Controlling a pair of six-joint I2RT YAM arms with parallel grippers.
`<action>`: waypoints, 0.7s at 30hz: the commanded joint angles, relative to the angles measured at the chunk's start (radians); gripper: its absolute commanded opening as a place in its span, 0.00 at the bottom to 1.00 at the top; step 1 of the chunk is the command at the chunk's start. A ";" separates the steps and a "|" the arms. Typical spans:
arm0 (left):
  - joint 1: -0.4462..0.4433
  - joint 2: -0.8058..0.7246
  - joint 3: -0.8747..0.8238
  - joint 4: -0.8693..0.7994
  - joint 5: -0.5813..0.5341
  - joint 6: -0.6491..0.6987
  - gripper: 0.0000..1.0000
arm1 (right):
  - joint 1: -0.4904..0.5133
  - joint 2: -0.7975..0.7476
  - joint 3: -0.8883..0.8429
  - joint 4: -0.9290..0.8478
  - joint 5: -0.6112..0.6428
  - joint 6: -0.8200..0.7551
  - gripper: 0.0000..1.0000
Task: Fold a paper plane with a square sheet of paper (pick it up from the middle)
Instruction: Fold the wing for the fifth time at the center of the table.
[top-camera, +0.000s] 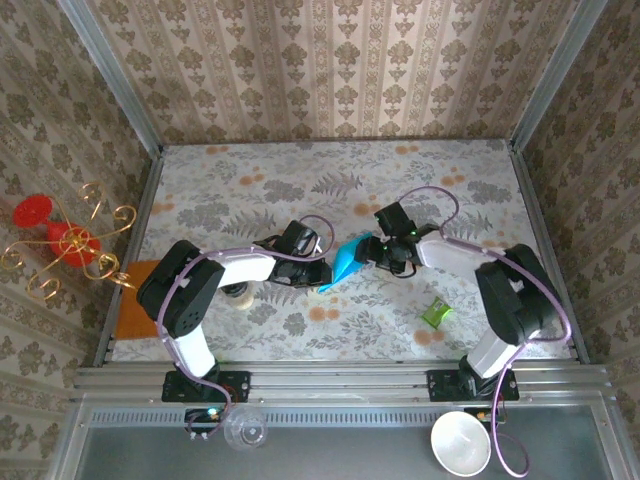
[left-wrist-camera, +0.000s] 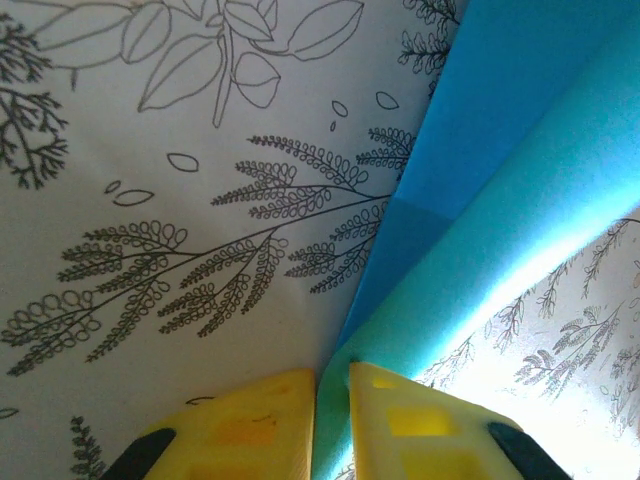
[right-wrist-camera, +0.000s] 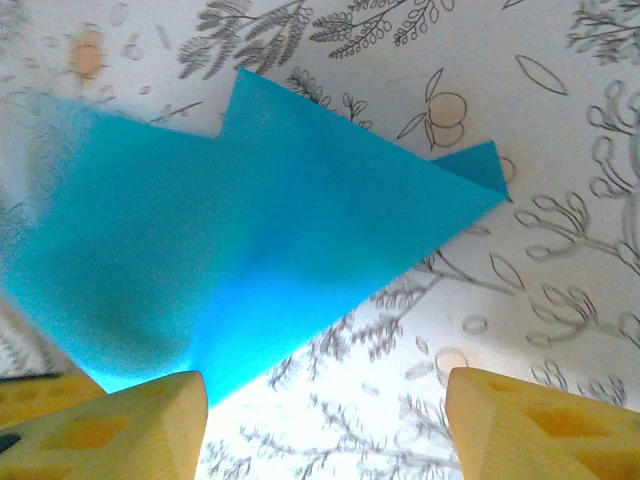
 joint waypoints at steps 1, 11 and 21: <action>-0.001 0.035 0.003 -0.043 -0.026 -0.003 0.19 | 0.001 -0.089 -0.057 0.061 -0.061 0.000 0.65; -0.001 0.036 0.003 -0.047 -0.025 -0.004 0.20 | 0.086 -0.073 -0.032 0.206 -0.155 0.038 0.41; 0.000 0.037 -0.001 -0.047 -0.024 -0.010 0.20 | 0.110 0.094 0.079 0.252 -0.149 0.083 0.21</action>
